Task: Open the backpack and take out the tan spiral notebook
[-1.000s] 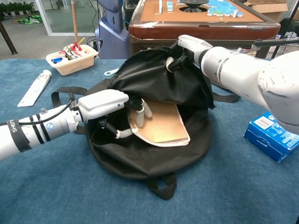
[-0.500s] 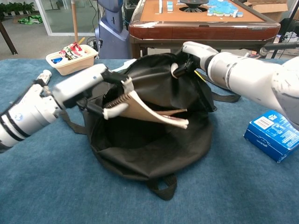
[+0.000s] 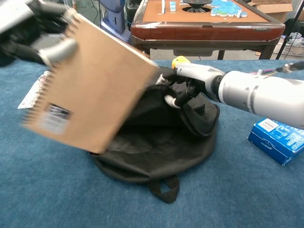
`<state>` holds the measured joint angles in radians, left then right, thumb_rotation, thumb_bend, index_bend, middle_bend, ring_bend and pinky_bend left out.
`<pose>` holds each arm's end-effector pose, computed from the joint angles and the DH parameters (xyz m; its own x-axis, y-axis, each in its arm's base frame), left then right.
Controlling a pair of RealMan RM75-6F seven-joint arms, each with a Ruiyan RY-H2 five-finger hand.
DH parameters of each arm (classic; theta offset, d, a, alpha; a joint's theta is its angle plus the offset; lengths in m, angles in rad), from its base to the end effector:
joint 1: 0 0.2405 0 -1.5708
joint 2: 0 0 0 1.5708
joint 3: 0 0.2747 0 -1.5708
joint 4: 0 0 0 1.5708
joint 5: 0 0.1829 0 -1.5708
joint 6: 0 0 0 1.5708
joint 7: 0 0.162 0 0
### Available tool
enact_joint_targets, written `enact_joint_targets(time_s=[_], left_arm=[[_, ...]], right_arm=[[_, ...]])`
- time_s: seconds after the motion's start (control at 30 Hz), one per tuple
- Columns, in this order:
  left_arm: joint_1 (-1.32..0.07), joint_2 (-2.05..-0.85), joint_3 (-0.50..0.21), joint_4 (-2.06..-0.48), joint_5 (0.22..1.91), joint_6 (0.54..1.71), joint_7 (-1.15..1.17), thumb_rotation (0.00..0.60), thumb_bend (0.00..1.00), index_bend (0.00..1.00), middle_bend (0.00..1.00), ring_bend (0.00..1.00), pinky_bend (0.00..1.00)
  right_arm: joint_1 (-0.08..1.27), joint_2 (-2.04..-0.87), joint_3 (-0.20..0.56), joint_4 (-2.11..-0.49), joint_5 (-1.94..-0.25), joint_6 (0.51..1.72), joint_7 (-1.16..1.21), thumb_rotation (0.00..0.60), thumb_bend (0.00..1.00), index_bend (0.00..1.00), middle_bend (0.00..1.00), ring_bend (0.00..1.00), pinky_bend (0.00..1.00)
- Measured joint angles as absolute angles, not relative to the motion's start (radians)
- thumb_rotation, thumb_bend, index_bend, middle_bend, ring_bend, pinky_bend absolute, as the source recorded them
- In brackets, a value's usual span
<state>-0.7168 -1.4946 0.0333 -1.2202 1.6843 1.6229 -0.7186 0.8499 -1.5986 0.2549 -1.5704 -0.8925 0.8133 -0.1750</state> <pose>-0.1469 0.3335 0.0898 -0.1737 0.2397 0.9552 0.6456 -0.7047 0.2942 -0.1029 -0.3639 -0.0307 0.1207 -0.5218 0.8445 -0.9607 -0.2756 -0.0330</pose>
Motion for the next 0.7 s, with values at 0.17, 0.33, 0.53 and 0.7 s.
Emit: enact_joint_targets(time_s=[0.17, 0.33, 0.53, 0.7], left_arm=[[-0.670, -1.344, 0.001, -1.344, 1.651, 1.622, -0.620, 0.600, 0.46, 0.68, 0.71, 0.54, 0.40], [-0.656, -1.291, -0.037, -1.366, 1.620, 1.583, -0.578, 0.600, 0.46, 0.67, 0.71, 0.54, 0.40], [-0.679, -1.296, -0.083, -1.319, 1.585, 1.505, -0.537, 0.600, 0.46, 0.66, 0.71, 0.53, 0.40], [-0.726, -1.346, -0.121, -1.223, 1.564, 1.432, -0.484, 0.600, 0.46, 0.65, 0.71, 0.52, 0.40]], right_arm=[[0.810, -1.517, 0.201, -1.682, -1.020, 0.816, -0.161, 0.600, 0.19, 0.00, 0.03, 0.00, 0.04], [0.736, -1.443, 0.172, -1.768, -1.141, 0.909, -0.106, 0.600, 0.18, 0.00, 0.03, 0.00, 0.04], [0.632, -1.322, 0.152, -1.853, -1.253, 1.066, -0.049, 0.600, 0.18, 0.00, 0.03, 0.00, 0.04], [0.547, -1.235, 0.142, -1.906, -1.306, 1.173, -0.016, 0.600, 0.18, 0.00, 0.03, 0.00, 0.04]])
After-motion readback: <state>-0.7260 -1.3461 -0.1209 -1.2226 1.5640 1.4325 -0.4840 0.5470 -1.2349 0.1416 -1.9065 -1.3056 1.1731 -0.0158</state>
